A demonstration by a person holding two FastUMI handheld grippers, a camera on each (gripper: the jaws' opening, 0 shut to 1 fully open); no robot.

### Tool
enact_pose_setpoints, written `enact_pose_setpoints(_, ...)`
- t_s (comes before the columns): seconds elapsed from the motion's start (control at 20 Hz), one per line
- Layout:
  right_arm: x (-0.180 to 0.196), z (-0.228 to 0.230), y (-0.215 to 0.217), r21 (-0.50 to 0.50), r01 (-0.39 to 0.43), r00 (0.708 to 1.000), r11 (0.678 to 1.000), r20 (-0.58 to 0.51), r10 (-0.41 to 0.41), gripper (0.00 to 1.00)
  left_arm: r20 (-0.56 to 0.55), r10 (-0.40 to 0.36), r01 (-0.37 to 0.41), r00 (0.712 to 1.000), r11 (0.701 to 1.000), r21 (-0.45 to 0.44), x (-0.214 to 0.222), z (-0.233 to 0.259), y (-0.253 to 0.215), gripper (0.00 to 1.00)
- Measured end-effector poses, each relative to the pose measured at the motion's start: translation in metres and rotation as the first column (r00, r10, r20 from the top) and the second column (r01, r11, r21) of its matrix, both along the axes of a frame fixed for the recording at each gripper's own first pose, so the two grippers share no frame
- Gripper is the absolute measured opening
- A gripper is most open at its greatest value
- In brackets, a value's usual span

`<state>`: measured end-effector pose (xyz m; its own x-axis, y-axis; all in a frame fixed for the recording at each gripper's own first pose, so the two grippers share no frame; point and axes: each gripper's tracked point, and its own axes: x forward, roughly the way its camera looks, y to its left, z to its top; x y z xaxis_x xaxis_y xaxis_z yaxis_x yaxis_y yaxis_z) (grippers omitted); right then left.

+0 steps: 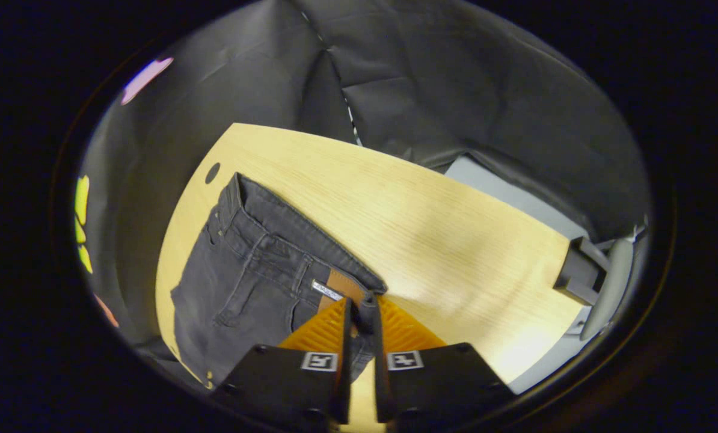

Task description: Grasp the waist and the cuffs of the jeans and fold them to make the two legs overlap; first hold the waist and fold one-third of the jeans toward the cuffs, then hold the cuffs and fold the remaining one-third in the same direction to finish folding.

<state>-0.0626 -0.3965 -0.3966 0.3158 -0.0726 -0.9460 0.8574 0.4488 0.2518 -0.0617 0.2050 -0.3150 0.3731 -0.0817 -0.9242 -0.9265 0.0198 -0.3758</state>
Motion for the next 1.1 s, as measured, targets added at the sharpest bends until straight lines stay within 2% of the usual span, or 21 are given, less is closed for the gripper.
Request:
enact_pose_setpoints(0.05,-0.001,0.0,-0.001,0.026,0.009,1.0,1.0,-0.004,-0.008,0.07,0.001,-0.02,0.02,1.0,1.0,-0.002,0.001,0.003,-0.003,0.07)
enact_pose_setpoints(0.1,0.0,0.002,-0.001,0.046,0.022,1.0,0.999,0.002,-0.022,0.02,0.015,-0.037,0.037,0.999,0.999,-0.007,0.007,0.008,-0.007,0.07)
enact_pose_setpoints(0.2,0.004,0.01,0.004,0.116,0.061,0.997,0.991,0.033,-0.065,0.01,0.047,-0.034,0.035,0.998,0.999,-0.021,0.015,0.024,-0.012,0.06)
enact_pose_setpoints(0.3,0.012,0.027,0.007,0.209,0.117,0.987,0.971,0.083,-0.137,0.01,0.058,0.011,-0.008,0.998,0.999,-0.044,0.02,0.04,-0.014,0.06)
enact_pose_setpoints(0.45,0.022,0.058,0.015,0.336,0.184,0.959,0.924,0.145,-0.244,0.01,0.044,0.087,-0.084,0.995,0.994,-0.073,0.021,0.071,-0.015,0.06)
enact_pose_setpoints(0.55,0.038,0.083,0.018,0.425,0.217,0.932,0.879,0.176,-0.316,0.0,0.004,0.157,-0.156,0.988,0.983,-0.098,0.026,0.084,-0.017,0.06)
enact_pose_setpoints(0.75,0.076,0.115,0.011,0.53,0.278,0.885,0.801,0.183,-0.428,0.01,-0.087,0.291,-0.302,0.953,0.939,-0.162,0.035,0.109,-0.011,0.06)
enact_pose_setpoints(0.9,0.109,0.128,0.001,0.564,0.3,0.859,0.77,0.192,-0.475,0.01,-0.106,0.319,-0.333,0.942,0.925,-0.181,0.06,0.12,-0.004,0.06)
enact_pose_setpoints(1.1,0.158,0.132,-0.01,0.624,0.37,0.795,0.688,0.17,-0.582,0.01,-0.135,0.359,-0.38,0.924,0.905,-0.191,0.103,0.125,0.001,0.06)
